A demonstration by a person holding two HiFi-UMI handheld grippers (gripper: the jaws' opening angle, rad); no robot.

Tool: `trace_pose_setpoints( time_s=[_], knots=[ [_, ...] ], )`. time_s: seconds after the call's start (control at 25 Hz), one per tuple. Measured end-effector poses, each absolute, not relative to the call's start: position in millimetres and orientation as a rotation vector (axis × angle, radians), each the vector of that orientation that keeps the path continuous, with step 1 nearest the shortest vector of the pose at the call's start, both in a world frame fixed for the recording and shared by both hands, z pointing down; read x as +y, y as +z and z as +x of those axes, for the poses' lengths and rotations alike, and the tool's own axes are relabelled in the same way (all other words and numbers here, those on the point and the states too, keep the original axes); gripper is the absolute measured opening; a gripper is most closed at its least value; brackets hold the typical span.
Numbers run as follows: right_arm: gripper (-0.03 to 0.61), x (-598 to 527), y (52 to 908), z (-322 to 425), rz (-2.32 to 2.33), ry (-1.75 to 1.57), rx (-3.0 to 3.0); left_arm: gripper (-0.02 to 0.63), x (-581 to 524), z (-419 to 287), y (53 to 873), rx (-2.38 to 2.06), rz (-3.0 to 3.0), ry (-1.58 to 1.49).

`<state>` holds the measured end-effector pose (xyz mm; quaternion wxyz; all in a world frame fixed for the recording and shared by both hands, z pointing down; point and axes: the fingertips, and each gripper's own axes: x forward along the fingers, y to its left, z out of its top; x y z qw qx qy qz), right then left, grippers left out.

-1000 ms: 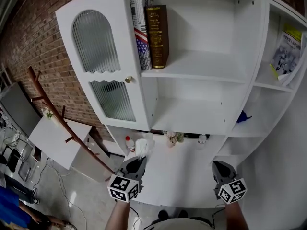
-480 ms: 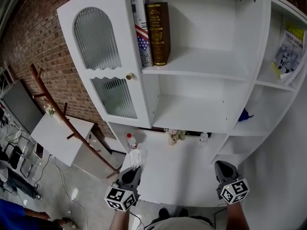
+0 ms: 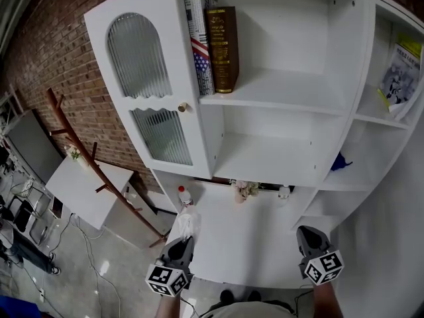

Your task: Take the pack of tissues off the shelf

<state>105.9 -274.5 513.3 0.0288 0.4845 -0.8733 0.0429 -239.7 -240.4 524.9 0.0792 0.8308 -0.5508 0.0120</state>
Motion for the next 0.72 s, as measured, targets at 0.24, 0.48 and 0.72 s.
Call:
trace_pose_setpoints(
  time_s=[0.24, 0.48, 0.72],
  knots=[
    [0.031, -275.6, 511.6, 107.6, 1.500, 0.113, -2.685, 0.032, -241.9, -235.5, 523.2, -1.639, 2.495, 0.029],
    [0.029, -277.6, 509.0, 108.3, 1.502, 0.099, -2.695, 0.032, -243.9, -232.0, 523.0, -1.635, 2.499, 0.028],
    [0.029, -281.1, 508.2, 108.0, 1.500, 0.103, -2.707, 0.032, -246.2, -230.5, 523.1, -1.633, 2.499, 0.032]
  ],
)
